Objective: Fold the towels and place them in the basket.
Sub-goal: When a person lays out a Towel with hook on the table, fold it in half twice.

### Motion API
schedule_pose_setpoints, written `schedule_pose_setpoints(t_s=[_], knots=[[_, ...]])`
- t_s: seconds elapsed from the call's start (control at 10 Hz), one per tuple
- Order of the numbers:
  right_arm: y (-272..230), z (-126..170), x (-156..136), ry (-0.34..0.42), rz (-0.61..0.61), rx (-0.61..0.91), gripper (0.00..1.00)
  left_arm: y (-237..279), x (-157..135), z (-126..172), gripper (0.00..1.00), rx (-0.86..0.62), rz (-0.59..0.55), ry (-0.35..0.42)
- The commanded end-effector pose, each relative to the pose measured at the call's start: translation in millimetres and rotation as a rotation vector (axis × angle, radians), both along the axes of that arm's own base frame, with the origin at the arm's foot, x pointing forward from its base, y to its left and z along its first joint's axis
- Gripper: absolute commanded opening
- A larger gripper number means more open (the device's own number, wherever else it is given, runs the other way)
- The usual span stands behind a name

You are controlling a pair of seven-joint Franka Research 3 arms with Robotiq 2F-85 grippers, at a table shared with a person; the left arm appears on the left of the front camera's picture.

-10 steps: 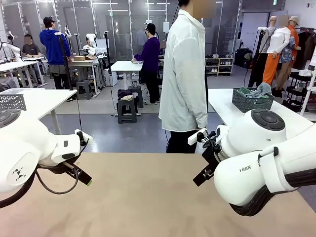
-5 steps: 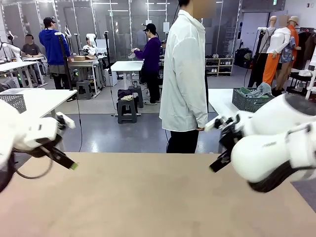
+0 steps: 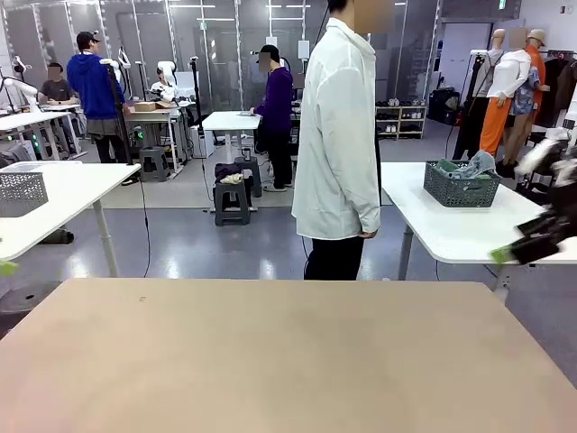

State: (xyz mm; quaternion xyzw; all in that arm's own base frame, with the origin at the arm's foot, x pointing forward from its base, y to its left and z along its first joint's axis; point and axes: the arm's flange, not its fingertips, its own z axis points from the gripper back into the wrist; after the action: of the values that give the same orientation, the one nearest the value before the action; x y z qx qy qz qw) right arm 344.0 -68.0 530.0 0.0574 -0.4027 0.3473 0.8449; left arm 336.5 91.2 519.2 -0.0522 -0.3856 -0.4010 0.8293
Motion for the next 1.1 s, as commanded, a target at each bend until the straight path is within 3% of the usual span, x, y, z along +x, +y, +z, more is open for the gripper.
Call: schedule_pose_setpoints(t_s=[0.0, 0.2, 0.3, 0.4, 1.0], knots=[[-29, 0, -67, -0.048, 0.016, 0.008, 1.00, 27, -91, -30, 1.00, 0.038, -0.059, -0.052], [-47, 15, -87, -0.082, 0.016, 0.006, 1.00, 46, -111, -26, 1.00, 0.087, -0.058, -0.076], [-44, 15, -90, -0.081, 0.017, 0.002, 1.00, 47, -114, -27, 1.00, 0.073, -0.047, -0.054], [-55, 39, -67, -0.074, 0.000, 0.023, 1.00, 73, -76, 18, 1.00, 0.051, -0.052, -0.080], [-56, 38, -71, -0.061, 0.001, 0.017, 1.00, 74, -81, 16, 1.00, 0.045, -0.055, -0.061]])
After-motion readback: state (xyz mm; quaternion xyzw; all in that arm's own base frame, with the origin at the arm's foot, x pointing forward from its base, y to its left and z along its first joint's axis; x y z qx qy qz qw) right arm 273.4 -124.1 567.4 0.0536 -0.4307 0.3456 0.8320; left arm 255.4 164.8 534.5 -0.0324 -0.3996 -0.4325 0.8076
